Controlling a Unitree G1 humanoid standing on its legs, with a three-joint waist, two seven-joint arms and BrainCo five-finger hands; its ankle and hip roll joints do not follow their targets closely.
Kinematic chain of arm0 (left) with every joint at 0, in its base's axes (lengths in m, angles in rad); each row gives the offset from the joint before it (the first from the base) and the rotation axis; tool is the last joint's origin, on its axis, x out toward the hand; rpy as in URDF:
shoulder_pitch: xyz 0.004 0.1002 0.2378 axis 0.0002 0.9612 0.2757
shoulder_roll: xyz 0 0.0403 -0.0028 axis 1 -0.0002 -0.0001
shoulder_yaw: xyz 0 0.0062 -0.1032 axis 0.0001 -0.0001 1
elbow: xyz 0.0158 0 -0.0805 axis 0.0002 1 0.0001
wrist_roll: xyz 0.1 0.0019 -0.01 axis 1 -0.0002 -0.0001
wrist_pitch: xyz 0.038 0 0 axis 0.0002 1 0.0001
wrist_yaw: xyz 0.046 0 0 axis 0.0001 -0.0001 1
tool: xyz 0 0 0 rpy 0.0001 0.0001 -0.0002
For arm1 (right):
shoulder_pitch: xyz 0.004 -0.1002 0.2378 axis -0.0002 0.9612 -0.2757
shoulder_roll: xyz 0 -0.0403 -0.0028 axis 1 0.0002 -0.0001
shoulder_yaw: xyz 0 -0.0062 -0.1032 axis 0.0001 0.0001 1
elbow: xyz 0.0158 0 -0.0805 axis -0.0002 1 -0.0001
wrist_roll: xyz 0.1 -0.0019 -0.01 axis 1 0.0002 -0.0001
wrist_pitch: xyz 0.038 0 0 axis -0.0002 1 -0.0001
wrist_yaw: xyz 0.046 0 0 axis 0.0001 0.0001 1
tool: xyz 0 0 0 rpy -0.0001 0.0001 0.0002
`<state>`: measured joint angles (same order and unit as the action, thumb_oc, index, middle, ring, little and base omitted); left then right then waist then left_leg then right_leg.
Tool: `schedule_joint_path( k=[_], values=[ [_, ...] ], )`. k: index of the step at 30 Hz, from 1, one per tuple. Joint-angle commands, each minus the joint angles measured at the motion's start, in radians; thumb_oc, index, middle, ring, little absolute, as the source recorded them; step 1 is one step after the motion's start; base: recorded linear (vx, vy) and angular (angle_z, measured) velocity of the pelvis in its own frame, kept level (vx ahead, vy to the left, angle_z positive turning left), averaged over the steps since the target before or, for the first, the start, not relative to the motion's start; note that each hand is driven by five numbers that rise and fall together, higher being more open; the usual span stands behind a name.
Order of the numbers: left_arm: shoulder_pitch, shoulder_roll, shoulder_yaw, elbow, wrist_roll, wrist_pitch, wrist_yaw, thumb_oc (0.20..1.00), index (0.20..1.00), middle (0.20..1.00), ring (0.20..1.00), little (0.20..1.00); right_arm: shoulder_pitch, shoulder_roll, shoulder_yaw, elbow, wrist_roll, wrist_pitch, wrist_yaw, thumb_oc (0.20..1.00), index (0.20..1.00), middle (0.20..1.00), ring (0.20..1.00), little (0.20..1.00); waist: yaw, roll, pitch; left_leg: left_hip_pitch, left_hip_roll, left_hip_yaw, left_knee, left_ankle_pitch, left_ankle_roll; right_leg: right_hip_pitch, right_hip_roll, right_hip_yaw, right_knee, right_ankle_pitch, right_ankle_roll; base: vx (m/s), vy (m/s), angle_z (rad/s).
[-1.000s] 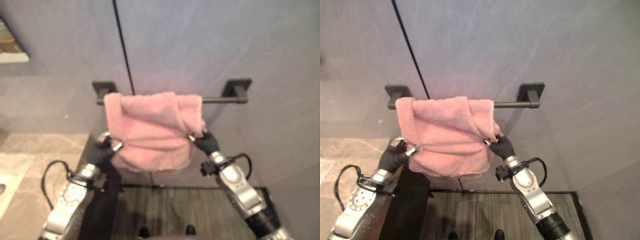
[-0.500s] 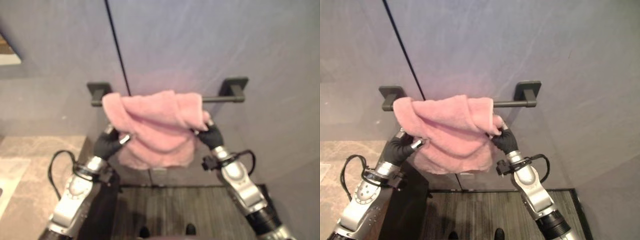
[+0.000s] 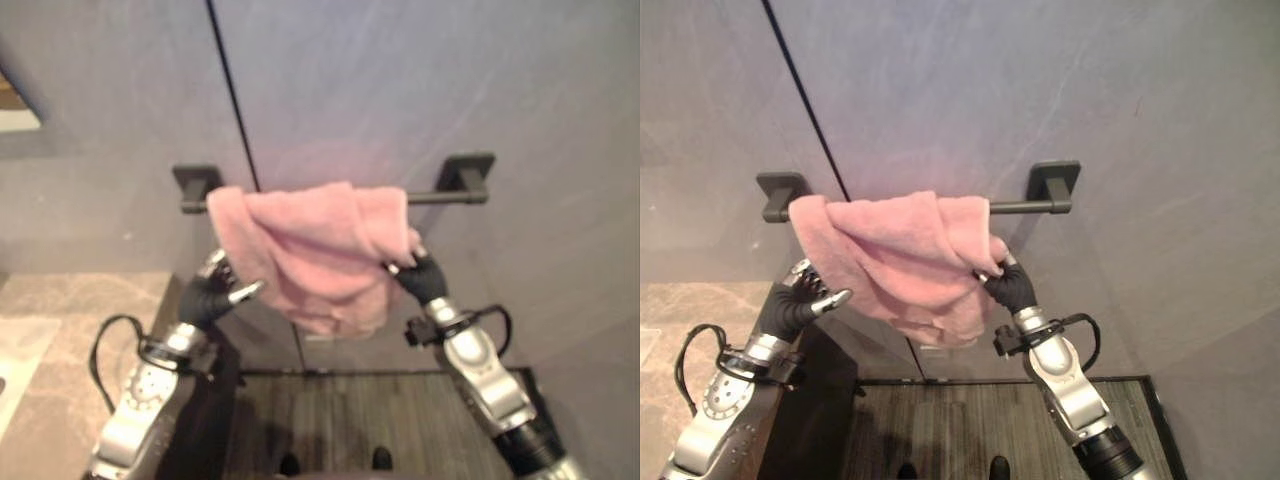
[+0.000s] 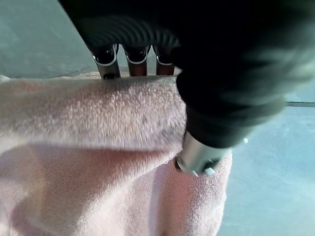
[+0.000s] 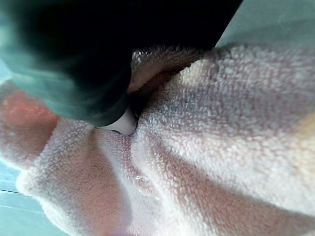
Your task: Put brush and paste in cup on sink, flatten towel.
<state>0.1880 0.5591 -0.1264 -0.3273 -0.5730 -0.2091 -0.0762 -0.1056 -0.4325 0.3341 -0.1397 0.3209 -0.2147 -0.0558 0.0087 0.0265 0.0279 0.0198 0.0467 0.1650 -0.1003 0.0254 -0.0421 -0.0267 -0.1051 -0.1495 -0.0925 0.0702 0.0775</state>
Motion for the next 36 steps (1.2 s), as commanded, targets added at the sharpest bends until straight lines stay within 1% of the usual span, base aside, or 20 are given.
schedule_joint_path(
  k=[1, 5, 10, 13, 14, 16, 17, 18, 19, 20, 24, 26, 27, 28, 30, 31, 32, 33, 34, 36],
  values=[
    [-0.03, 0.042, 0.042, -0.007, -0.023, -0.045, -0.019, 0.2, 0.2, 0.2, 0.2, 0.2, -0.032, 0.033, -0.048, -0.044, 0.027, -0.053, 0.013, 0.2, 0.2, 0.2, 0.2, 0.2, 0.012, -0.034, -0.014, 0.036, -0.008, -0.038, 0.013, -0.102, 0.052, 0.047, -0.072, -0.07, 0.005, -0.04, 0.057, 0.0, 0.0, 0.0],
    [-0.029, 0.05, 0.052, -0.004, -0.019, -0.049, -0.018, 0.2, 0.2, 0.2, 0.2, 0.2, -0.041, 0.033, -0.047, -0.041, 0.031, -0.053, 0.015, 0.2, 0.2, 0.2, 0.2, 0.2, 0.017, -0.037, -0.011, 0.034, -0.008, -0.038, 0.013, -0.102, 0.051, 0.045, -0.071, -0.07, 0.005, -0.039, 0.058, 0.0, 0.0, 0.0],
    [-0.009, 0.067, 0.107, -0.023, -0.031, -0.057, -0.022, 0.2, 0.2, 0.2, 0.2, 0.2, -0.032, 0.025, -0.067, -0.057, 0.031, -0.056, 0.023, 0.2, 0.2, 0.2, 0.2, 0.2, 0.018, -0.043, -0.011, 0.037, -0.008, -0.04, 0.013, -0.106, 0.051, 0.05, -0.07, -0.075, 0.005, -0.041, 0.058, 0.0, 0.0, 0.0],
    [0.008, 0.084, 0.151, -0.035, -0.011, -0.062, -0.016, 0.2, 0.2, 0.2, 0.2, 0.2, -0.024, 0.02, -0.089, -0.068, 0.028, -0.061, 0.022, 0.2, 0.2, 0.2, 0.2, 0.2, 0.02, -0.043, -0.01, 0.039, -0.008, -0.042, 0.013, -0.107, 0.052, 0.053, -0.069, -0.076, 0.005, -0.042, 0.058, 0.0, 0.0, 0.0],
    [0.017, 0.077, 0.155, -0.025, -0.046, -0.062, -0.025, 0.2, 0.2, 0.2, 0.2, 0.2, -0.019, 0.022, -0.092, -0.063, 0.035, -0.064, 0.029, 0.2, 0.2, 0.2, 0.2, 0.2, 0.019, -0.044, -0.008, 0.039, -0.008, -0.041, 0.013, -0.107, 0.052, 0.053, -0.069, -0.076, 0.005, -0.042, 0.058, 0.0, 0.0, 0.0],
    [0.017, 0.06, 0.134, 0.016, -0.055, -0.057, -0.021, 0.2, 0.2, 0.2, 0.2, 0.2, -0.011, 0.026, -0.083, -0.046, 0.036, -0.061, 0.03, 0.2, 0.2, 0.2, 0.2, 0.2, 0.017, -0.044, -0.008, 0.041, -0.009, -0.04, 0.013, -0.109, 0.052, 0.055, -0.069, -0.076, 0.005, -0.042, 0.057, 0.0, 0.0, 0.0],
    [0.008, 0.089, 0.145, 0.0, 0.035, -0.051, -0.014, 0.2, 0.2, 0.2, 0.2, 0.2, 0.014, 0.017, -0.089, -0.056, 0.011, -0.054, 0.022, 0.2, 0.2, 0.2, 0.2, 0.2, 0.017, -0.043, -0.007, 0.043, -0.008, -0.042, 0.013, -0.109, 0.052, 0.057, -0.067, -0.075, 0.005, -0.042, 0.057, 0.0, 0.0, 0.0],
    [0.018, 0.08, 0.164, -0.018, -0.018, -0.059, -0.025, 0.2, 0.2, 0.2, 0.2, 0.2, 0.024, 0.015, -0.098, -0.088, 0.025, -0.062, 0.042, 0.2, 0.2, 0.2, 0.2, 0.2, 0.017, -0.044, -0.005, 0.043, -0.009, -0.042, 0.013, -0.109, 0.052, 0.056, -0.068, -0.075, 0.005, -0.043, 0.058, 0.03, 0.014, 0.0],
    [0.022, 0.059, 0.132, 0.034, -0.033, -0.048, -0.026, 0.2, 0.2, 0.2, 0.2, 0.2, 0.051, 0.001, -0.106, -0.094, 0.01, -0.061, 0.041, 0.2, 0.2, 0.2, 0.2, 0.2, 0.009, -0.045, -0.005, 0.044, -0.009, -0.042, 0.013, -0.111, 0.053, 0.057, -0.068, -0.076, 0.005, -0.042, 0.059, 0.0, 0.0, 0.0],
    [0.015, 0.088, 0.132, 0.014, 0.044, -0.046, -0.037, 0.2, 0.2, 0.2, 0.2, 0.2, 0.048, 0.006, -0.116, -0.087, 0.009, -0.06, 0.036, 0.2, 0.2, 0.2, 0.2, 0.2, 0.009, -0.044, -0.005, 0.046, -0.009, -0.042, 0.013, -0.113, 0.054, 0.059, -0.068, -0.075, 0.005, -0.042, 0.059, 0.0, 0.0, 0.0],
    [0.043, 0.076, 0.154, 0.001, 0.018, -0.049, -0.016, 0.2, 0.2, 0.2, 0.2, 0.2, 0.06, 0.011, -0.136, -0.102, -0.003, -0.067, 0.023, 0.2, 0.2, 0.2, 0.2, 0.2, 0.007, -0.043, -0.004, 0.056, -0.009, -0.035, 0.013, -0.119, 0.058, 0.065, -0.068, -0.07, 0.005, -0.044, 0.059, 0.02, 0.008, -0.03],
    [0.044, 0.083, 0.159, -0.015, 0.018, -0.053, -0.03, 0.2, 0.2, 0.2, 0.2, 0.2, 0.058, 0.018, -0.142, -0.102, -0.005, -0.073, 0.024, 0.2, 0.2, 0.2, 0.2, 0.2, 0.005, -0.041, -0.005, 0.062, -0.009, -0.032, 0.013, -0.122, 0.059, 0.068, -0.068, -0.068, 0.005, -0.045, 0.059, 0.02, 0.005, -0.04],
    [0.039, 0.086, 0.167, -0.027, 0.029, -0.058, -0.025, 0.2, 0.2, 0.2, 0.2, 0.2, 0.061, 0.019, -0.141, -0.103, -0.001, -0.074, 0.023, 0.2, 0.2, 0.2, 0.2, 0.2, 0.005, -0.041, -0.006, 0.064, -0.01, -0.03, 0.013, -0.124, 0.059, 0.069, -0.068, -0.067, 0.005, -0.045, 0.059, 0.03, 0.005, -0.04],
    [0.036, 0.072, 0.17, -0.026, 0.005, -0.062, -0.016, 0.2, 0.2, 0.2, 0.2, 0.2, 0.069, 0.024, -0.145, -0.118, 0.019, -0.081, 0.03, 0.2, 0.2, 0.2, 0.2, 0.2, 0.003, -0.042, -0.007, 0.067, -0.01, -0.027, 0.013, -0.125, 0.06, 0.071, -0.068, -0.066, 0.005, -0.046, 0.06, 0.02, 0.001, -0.05],
    [0.034, 0.061, 0.162, -0.007, -0.009, -0.061, -0.012, 0.2, 0.2, 0.2, 0.2, 0.2, 0.07, 0.021, -0.142, -0.12, 0.02, -0.082, 0.035, 0.222, 0.222, 0.222, 0.222, 0.222, 0.002, -0.041, -0.006, 0.069, -0.009, -0.025, 0.013, -0.125, 0.06, 0.071, -0.067, -0.065, 0.005, -0.046, 0.06, 0.01, -0.004, -0.05],
    [0.027, 0.059, 0.141, 0.015, 0.009, -0.052, -0.014, 0.2, 0.2, 0.2, 0.2, 0.2, 0.069, 0.017, -0.137, -0.111, 0.011, -0.078, 0.034, 0.247, 0.247, 0.247, 0.247, 0.247, 0.0, -0.041, -0.007, 0.071, -0.009, -0.025, 0.013, -0.126, 0.06, 0.072, -0.067, -0.062, 0.005, -0.046, 0.059, 0.01, -0.002, -0.08],
    [0.018, 0.077, 0.136, -0.006, 0.048, -0.049, -0.019, 0.2, 0.2, 0.2, 0.2, 0.2, 0.06, 0.019, -0.129, -0.089, 0.0, -0.069, 0.025, 0.385, 0.385, 0.385, 0.385, 0.385, 0.001, -0.038, -0.009, 0.074, -0.009, -0.024, 0.013, -0.126, 0.061, 0.075, -0.067, -0.061, 0.005, -0.047, 0.059, 0.01, -0.004, -0.08],
    [0.019, 0.073, 0.139, -0.012, 0.029, -0.053, -0.019, 0.2, 0.2, 0.2, 0.2, 0.2, 0.061, 0.019, -0.124, -0.091, 0.009, -0.069, 0.033, 0.539, 0.539, 0.539, 0.539, 0.539, 0.0, -0.039, -0.01, 0.075, -0.009, -0.022, 0.013, -0.126, 0.06, 0.074, -0.067, -0.06, 0.005, -0.047, 0.06, 0.01, 0.0, -0.07],
    [0.018, 0.068, 0.14, -0.006, 0.02, -0.055, -0.017, 0.2, 0.2, 0.2, 0.2, 0.2, 0.061, 0.016, -0.119, -0.094, 0.011, -0.067, 0.035, 1.0, 1.0, 1.0, 1.0, 1.0, -0.001, -0.039, -0.012, 0.077, -0.009, -0.021, 0.013, -0.126, 0.06, 0.074, -0.067, -0.058, 0.005, -0.047, 0.06, 0.01, -0.002, -0.03],
    [0.013, 0.065, 0.135, 0.001, 0.018, -0.053, -0.016, 0.2, 0.2, 0.2, 0.2, 0.2, 0.061, 0.016, -0.116, -0.094, 0.024, -0.062, 0.042, 1.0, 1.0, 1.0, 1.0, 1.0, -0.002, -0.039, -0.014, 0.078, -0.009, -0.02, 0.013, -0.127, 0.06, 0.074, -0.066, -0.057, 0.005, -0.047, 0.06, 0.0, 0.0, 0.0]
  ],
)
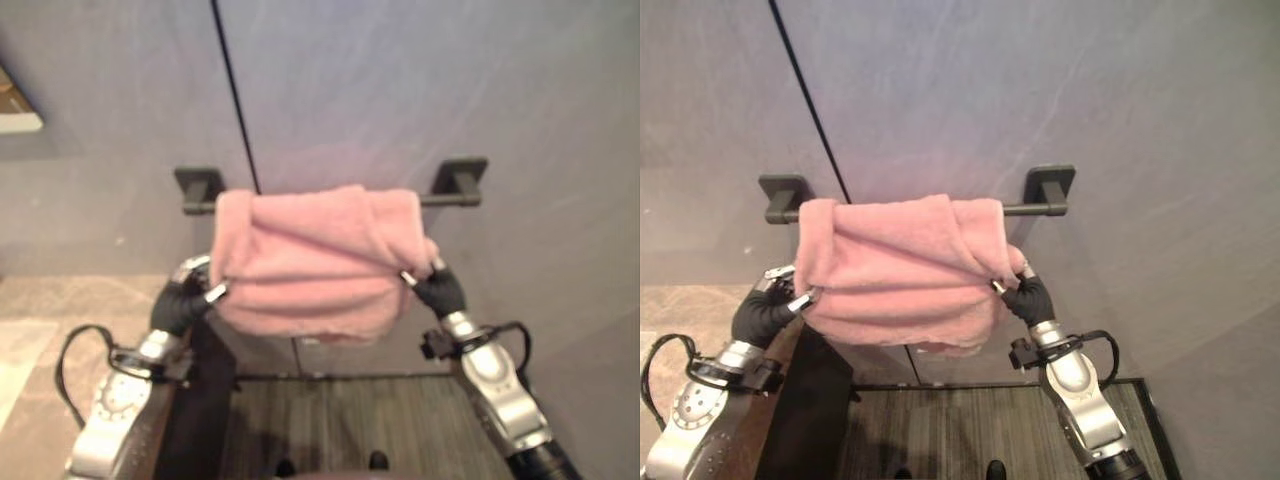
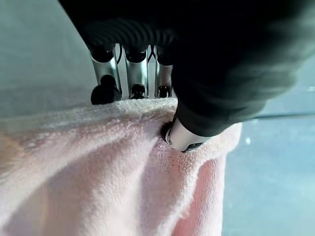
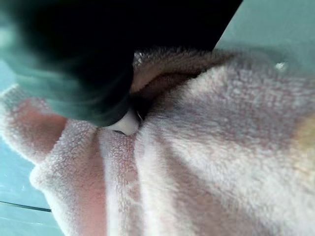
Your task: Put brush and paste in cup on sink, flatten towel.
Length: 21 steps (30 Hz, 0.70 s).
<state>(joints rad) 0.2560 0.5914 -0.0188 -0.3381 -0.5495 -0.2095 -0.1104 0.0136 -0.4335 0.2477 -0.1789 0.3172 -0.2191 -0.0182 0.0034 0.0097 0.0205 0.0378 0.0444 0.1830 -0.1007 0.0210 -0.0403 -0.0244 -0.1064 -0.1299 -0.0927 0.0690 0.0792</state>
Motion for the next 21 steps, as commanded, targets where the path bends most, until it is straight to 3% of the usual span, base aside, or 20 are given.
schedule_joint_path(
  k=[1, 10, 21],
  values=[
    [-0.064, 0.031, 0.02, 0.023, 0.002, -0.046, 0.024, 0.2, 0.2, 0.2, 0.2, 0.2, -0.061, 0.019, -0.025, -0.048, 0.04, -0.051, 0.007, 1.0, 1.0, 1.0, 1.0, 1.0, 0.004, -0.021, -0.009, 0.063, -0.006, -0.038, 0.013, -0.123, 0.058, 0.075, -0.064, -0.076, 0.005, -0.047, 0.057, 0.0, 0.0, 0.0],
    [-0.153, 0.032, -0.039, 0.076, -0.055, -0.03, 0.01, 0.2, 0.2, 0.2, 0.2, 0.2, -0.171, 0.026, 0.059, 0.04, 0.301, -0.014, 0.085, 1.0, 1.0, 1.0, 1.0, 1.0, 0.015, -0.025, -0.025, 0.072, -0.007, -0.037, 0.013, -0.124, 0.055, 0.082, -0.066, -0.081, 0.005, -0.052, 0.056, 0.0, 0.0, 0.0],
    [-0.241, 0.057, -0.091, 0.136, -0.081, -0.017, 0.011, 0.2, 0.2, 0.2, 0.2, 0.2, -0.317, 0.039, 0.154, 0.106, 0.409, 0.018, 0.107, 1.0, 1.0, 1.0, 1.0, 1.0, 0.029, -0.035, -0.028, 0.068, -0.004, -0.037, 0.013, -0.121, 0.05, 0.08, -0.063, -0.08, 0.005, -0.05, 0.052, 0.0, 0.0, 0.0]
  ],
)
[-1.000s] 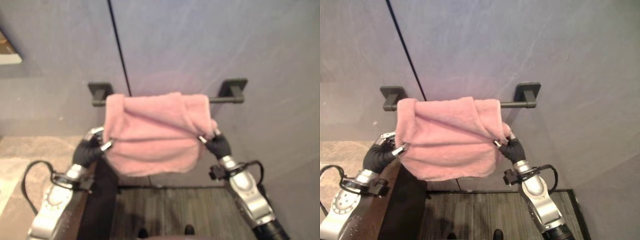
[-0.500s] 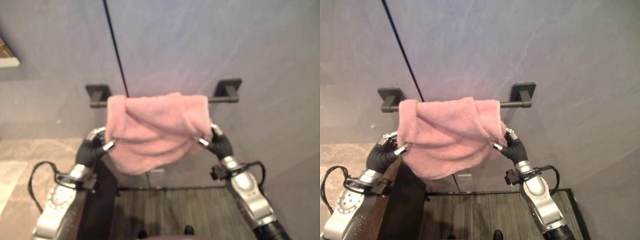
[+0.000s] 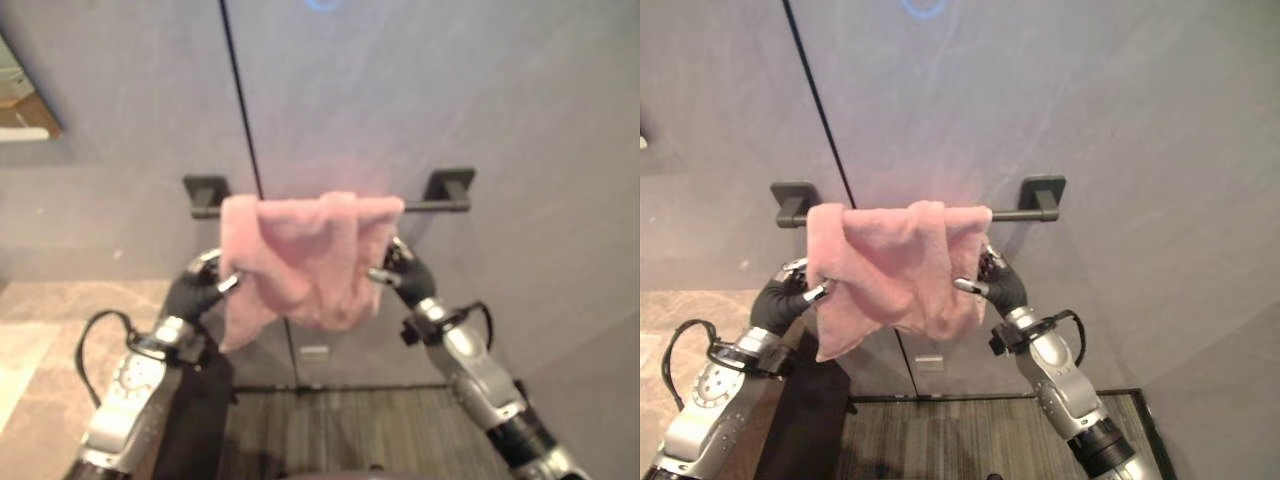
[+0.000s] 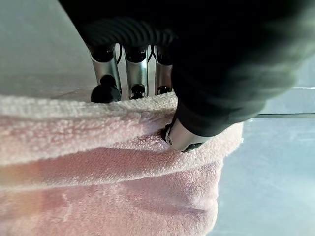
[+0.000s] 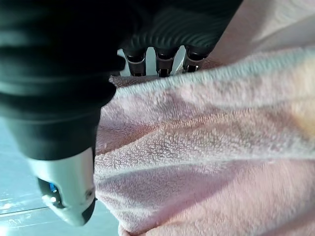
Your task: Put brush and paste in cup on sink, flatten towel.
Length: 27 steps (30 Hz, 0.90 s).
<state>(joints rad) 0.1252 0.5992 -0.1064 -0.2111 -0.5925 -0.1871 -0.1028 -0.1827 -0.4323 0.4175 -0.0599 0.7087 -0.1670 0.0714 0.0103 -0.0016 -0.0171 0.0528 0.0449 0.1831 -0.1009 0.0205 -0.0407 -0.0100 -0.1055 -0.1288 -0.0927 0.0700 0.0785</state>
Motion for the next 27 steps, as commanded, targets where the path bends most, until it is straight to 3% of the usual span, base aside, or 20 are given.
schedule_joint_path(
  k=[1, 8, 9, 11, 12, 20, 23, 27],
  values=[
    [-0.112, 0.048, -0.007, 0.01, -0.035, -0.039, 0.004, 0.2, 0.2, 0.2, 0.2, 0.2, -0.126, 0.039, -0.012, -0.01, 0.02, -0.032, 0.018, 1.0, 1.0, 1.0, 1.0, 1.0, 0.023, -0.025, 0.011, 0.052, -0.005, -0.038, 0.014, -0.121, 0.051, 0.065, -0.064, -0.082, 0.005, -0.051, 0.053, 0.0, 0.0, 0.0],
    [-0.12, 0.056, -0.022, 0.007, -0.042, -0.032, -0.004, 0.2, 0.2, 0.2, 0.2, 0.2, -0.185, 0.048, 0.029, 0.025, 0.03, -0.015, 0.018, 1.0, 1.0, 1.0, 1.0, 1.0, 0.034, -0.032, 0.018, 0.046, -0.005, -0.041, 0.014, -0.118, 0.051, 0.062, -0.064, -0.086, 0.005, -0.049, 0.053, 0.0, 0.0, 0.0],
    [-0.121, 0.059, -0.027, 0.009, -0.042, -0.031, -0.005, 0.2, 0.2, 0.2, 0.2, 0.2, -0.195, 0.045, 0.031, 0.029, 0.026, -0.012, 0.016, 0.624, 0.624, 0.624, 0.624, 0.624, 0.035, -0.034, 0.019, 0.044, -0.006, -0.042, 0.014, -0.118, 0.051, 0.061, -0.064, -0.086, 0.005, -0.048, 0.053, 0.0, 0.0, 0.0],
    [-0.124, 0.061, -0.028, 0.009, -0.045, -0.031, -0.006, 0.2, 0.2, 0.2, 0.2, 0.2, -0.207, 0.042, 0.035, 0.031, 0.02, -0.01, 0.016, 0.46, 0.46, 0.46, 0.46, 0.46, 0.037, -0.035, 0.02, 0.043, -0.007, -0.043, 0.014, -0.118, 0.051, 0.06, -0.065, -0.088, 0.005, -0.047, 0.054, 0.0, 0.0, 0.0],
    [-0.125, 0.064, -0.031, 0.006, -0.048, -0.032, -0.006, 0.2, 0.2, 0.2, 0.2, 0.2, -0.215, 0.047, 0.033, 0.032, 0.024, -0.011, 0.009, 0.2, 0.2, 0.2, 0.2, 0.2, 0.039, -0.037, 0.023, 0.038, -0.009, -0.045, 0.014, -0.117, 0.052, 0.058, -0.065, -0.089, 0.005, -0.046, 0.055, 0.0, 0.0, 0.0],
    [-0.11, 0.078, -0.004, -0.008, -0.054, -0.035, -0.011, 0.2, 0.2, 0.2, 0.2, 0.2, -0.183, 0.034, -0.012, -0.006, -0.002, -0.021, 0.004, 0.2, 0.2, 0.2, 0.2, 0.2, 0.042, -0.046, 0.026, 0.028, -0.012, -0.053, 0.014, -0.116, 0.055, 0.056, -0.068, -0.098, 0.005, -0.043, 0.057, 0.01, 0.01, 0.02],
    [-0.069, 0.104, 0.075, -0.043, -0.025, -0.044, -0.011, 0.2, 0.2, 0.2, 0.2, 0.2, -0.106, -0.009, -0.107, -0.059, -0.066, -0.037, -0.003, 0.2, 0.2, 0.2, 0.2, 0.2, 0.04, -0.049, 0.03, 0.028, -0.014, -0.058, 0.014, -0.12, 0.057, 0.059, -0.069, -0.103, 0.005, -0.044, 0.059, 0.02, 0.026, 0.04],
    [-0.051, 0.095, 0.064, -0.022, -0.01, -0.035, -0.023, 0.2, 0.2, 0.2, 0.2, 0.2, -0.048, -0.014, -0.166, -0.061, -0.136, -0.048, -0.031, 0.2, 0.2, 0.2, 0.2, 0.2, 0.031, -0.048, 0.03, 0.03, -0.014, -0.058, 0.014, -0.122, 0.059, 0.061, -0.069, -0.105, 0.005, -0.042, 0.061, 0.02, 0.02, 0.06]
  ],
)
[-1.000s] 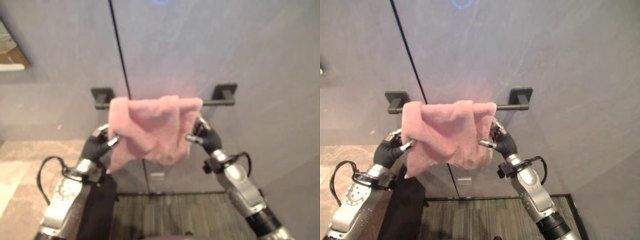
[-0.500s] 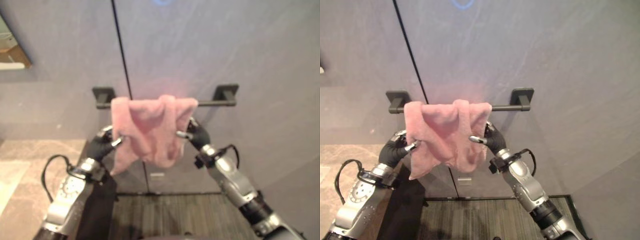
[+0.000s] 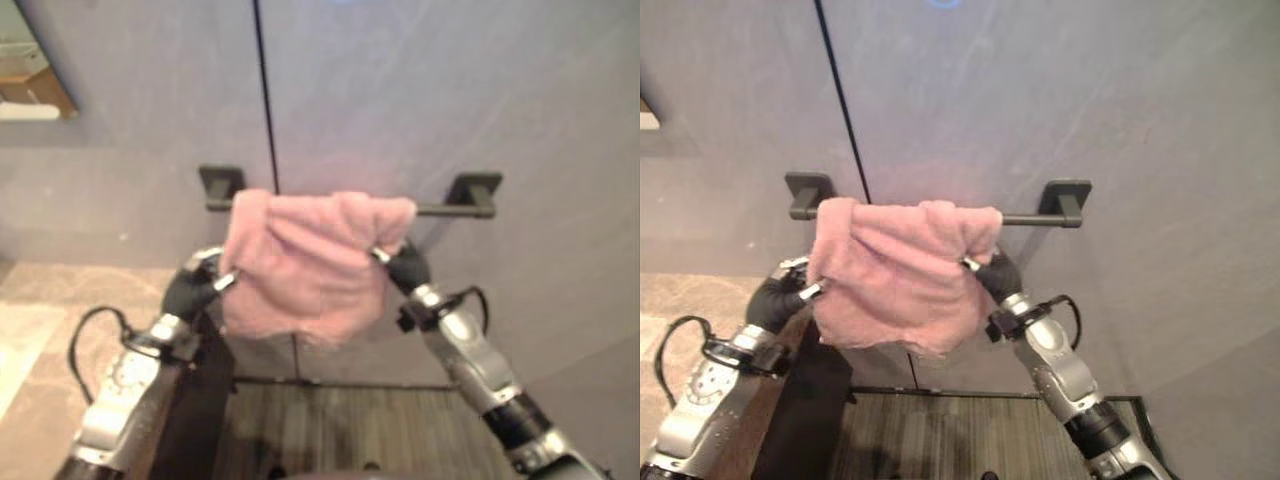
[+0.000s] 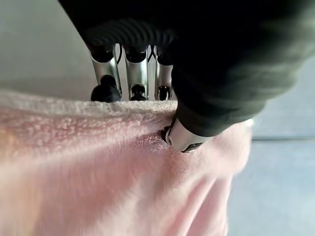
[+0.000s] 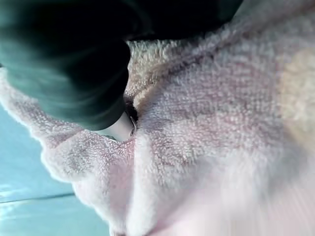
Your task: Put brush and paste in cup on sink, flatten towel.
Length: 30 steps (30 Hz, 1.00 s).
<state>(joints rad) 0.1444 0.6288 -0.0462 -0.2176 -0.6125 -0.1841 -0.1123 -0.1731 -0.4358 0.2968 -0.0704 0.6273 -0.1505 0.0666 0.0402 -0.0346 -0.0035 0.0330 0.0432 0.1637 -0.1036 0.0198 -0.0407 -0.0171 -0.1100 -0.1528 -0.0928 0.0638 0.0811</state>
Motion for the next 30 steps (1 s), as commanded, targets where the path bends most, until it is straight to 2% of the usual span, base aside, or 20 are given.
schedule_joint_path(
  k=[1, 3, 5, 7, 9, 10, 11, 12, 14, 15, 16, 23, 30],
  values=[
    [-0.061, 0.095, 0.036, -0.049, 0.039, -0.05, -0.026, 0.2, 0.2, 0.2, 0.2, 0.2, -0.037, -0.022, -0.066, -0.072, -0.104, -0.064, -0.009, 0.219, 0.219, 0.219, 0.219, 0.219, 0.0, -0.016, 0.016, 0.051, -0.012, -0.038, 0.016, -0.122, 0.059, 0.069, -0.064, -0.08, 0.006, -0.038, 0.059, 0.0, 0.0, 0.0],
    [-0.065, 0.046, 0.032, -0.025, -0.009, -0.053, -0.006, 0.2, 0.2, 0.2, 0.2, 0.2, -0.018, -0.017, -0.079, -0.09, -0.099, -0.077, -0.014, 0.26, 0.26, 0.26, 0.26, 0.26, -0.007, -0.017, 0.014, 0.054, -0.011, -0.035, 0.016, -0.125, 0.06, 0.069, -0.063, -0.078, 0.006, -0.039, 0.058, 0.0, 0.0, 0.0],
    [-0.073, 0.059, 0.028, -0.042, 0.042, -0.052, -0.016, 0.2, 0.2, 0.2, 0.2, 0.2, -0.024, -0.012, -0.087, -0.085, -0.124, -0.084, -0.025, 0.272, 0.272, 0.272, 0.272, 0.272, -0.009, -0.015, 0.013, 0.058, -0.01, -0.034, 0.016, -0.127, 0.061, 0.07, -0.062, -0.075, 0.006, -0.04, 0.057, 0.0, 0.0, 0.0],
    [-0.066, 0.043, 0.04, -0.057, 0.022, -0.059, -0.004, 0.2, 0.2, 0.2, 0.2, 0.2, -0.03, -0.002, -0.087, -0.087, -0.124, -0.091, -0.021, 0.275, 0.275, 0.275, 0.275, 0.275, -0.009, -0.015, 0.012, 0.06, -0.009, -0.03, 0.016, -0.128, 0.061, 0.07, -0.062, -0.071, 0.006, -0.04, 0.057, 0.0, 0.0, -0.02],
    [-0.068, 0.035, 0.032, -0.047, 0.018, -0.057, -0.006, 0.2, 0.2, 0.2, 0.2, 0.2, -0.035, -0.006, -0.08, -0.083, -0.148, -0.089, -0.027, 0.313, 0.313, 0.313, 0.313, 0.313, -0.011, -0.014, 0.012, 0.062, -0.009, -0.028, 0.016, -0.128, 0.061, 0.069, -0.061, -0.069, 0.006, -0.039, 0.057, 0.01, -0.004, -0.04],
    [-0.072, 0.056, 0.015, -0.053, 0.053, -0.053, -0.026, 0.2, 0.2, 0.2, 0.2, 0.2, -0.039, -0.002, -0.066, -0.077, -0.141, -0.081, -0.017, 0.595, 0.595, 0.595, 0.595, 0.595, -0.012, -0.012, 0.011, 0.066, -0.007, -0.023, 0.016, -0.129, 0.061, 0.071, -0.06, -0.065, 0.006, -0.04, 0.056, 0.01, -0.01, -0.04],
    [-0.069, 0.053, 0.015, -0.049, 0.048, -0.053, -0.02, 0.2, 0.2, 0.2, 0.2, 0.2, -0.037, -0.003, -0.062, -0.079, -0.141, -0.078, -0.015, 0.743, 0.743, 0.743, 0.743, 0.743, -0.012, -0.012, 0.01, 0.068, -0.007, -0.021, 0.016, -0.13, 0.061, 0.071, -0.06, -0.064, 0.006, -0.041, 0.056, 0.01, -0.011, -0.05],
    [-0.071, 0.046, 0.011, -0.042, 0.04, -0.051, -0.017, 0.2, 0.2, 0.2, 0.2, 0.2, -0.036, -0.005, -0.056, -0.079, -0.139, -0.075, -0.014, 1.0, 1.0, 1.0, 1.0, 1.0, -0.013, -0.011, 0.009, 0.069, -0.006, -0.018, 0.016, -0.13, 0.061, 0.07, -0.059, -0.063, 0.006, -0.04, 0.056, 0.0, -0.015, -0.04],
    [-0.075, 0.044, -0.002, -0.037, 0.043, -0.045, -0.018, 0.2, 0.2, 0.2, 0.2, 0.2, -0.039, -0.004, -0.049, -0.07, -0.13, -0.07, -0.01, 1.0, 1.0, 1.0, 1.0, 1.0, -0.015, -0.01, 0.008, 0.071, -0.006, -0.018, 0.016, -0.13, 0.06, 0.07, -0.058, -0.063, 0.006, -0.041, 0.056, 0.0, -0.016, -0.05],
    [-0.077, 0.051, -0.012, -0.037, 0.051, -0.04, -0.025, 0.514, 0.514, 0.514, 0.514, 0.514, -0.046, -0.007, -0.043, -0.065, -0.138, -0.066, -0.012, 1.0, 1.0, 1.0, 1.0, 1.0, -0.015, -0.008, 0.008, 0.072, -0.006, -0.018, 0.016, -0.13, 0.059, 0.07, -0.057, -0.063, 0.006, -0.04, 0.056, 0.0, -0.018, -0.05],
    [-0.075, 0.058, -0.017, -0.038, 0.068, -0.037, -0.027, 1.0, 1.0, 1.0, 1.0, 1.0, -0.05, -0.007, -0.04, -0.061, -0.136, -0.063, -0.011, 1.0, 1.0, 1.0, 1.0, 1.0, -0.015, -0.006, 0.008, 0.073, -0.005, -0.017, 0.016, -0.13, 0.059, 0.072, -0.057, -0.063, 0.006, -0.041, 0.056, -0.01, -0.021, -0.04],
    [-0.083, 0.053, -0.016, -0.03, 0.032, -0.039, -0.018, 1.0, 1.0, 1.0, 1.0, 1.0, -0.092, -0.012, -0.022, -0.045, -0.124, -0.055, -0.016, 1.0, 1.0, 1.0, 1.0, 1.0, -0.014, -0.004, 0.0, 0.074, -0.002, -0.019, 0.016, -0.127, 0.056, 0.075, -0.055, -0.061, 0.006, -0.044, 0.053, 0.0, 0.0, 0.0],
    [-0.125, 0.02, -0.044, 0.005, -0.071, -0.022, -0.016, 1.0, 1.0, 1.0, 1.0, 1.0, -0.121, -0.002, 0.013, -0.028, -0.115, -0.043, -0.015, 1.0, 1.0, 1.0, 1.0, 1.0, -0.015, 0.005, -0.004, 0.071, -0.002, -0.024, 0.016, -0.123, 0.055, 0.074, -0.054, -0.065, 0.006, -0.045, 0.05, 0.0, 0.0, 0.0]
  ],
)
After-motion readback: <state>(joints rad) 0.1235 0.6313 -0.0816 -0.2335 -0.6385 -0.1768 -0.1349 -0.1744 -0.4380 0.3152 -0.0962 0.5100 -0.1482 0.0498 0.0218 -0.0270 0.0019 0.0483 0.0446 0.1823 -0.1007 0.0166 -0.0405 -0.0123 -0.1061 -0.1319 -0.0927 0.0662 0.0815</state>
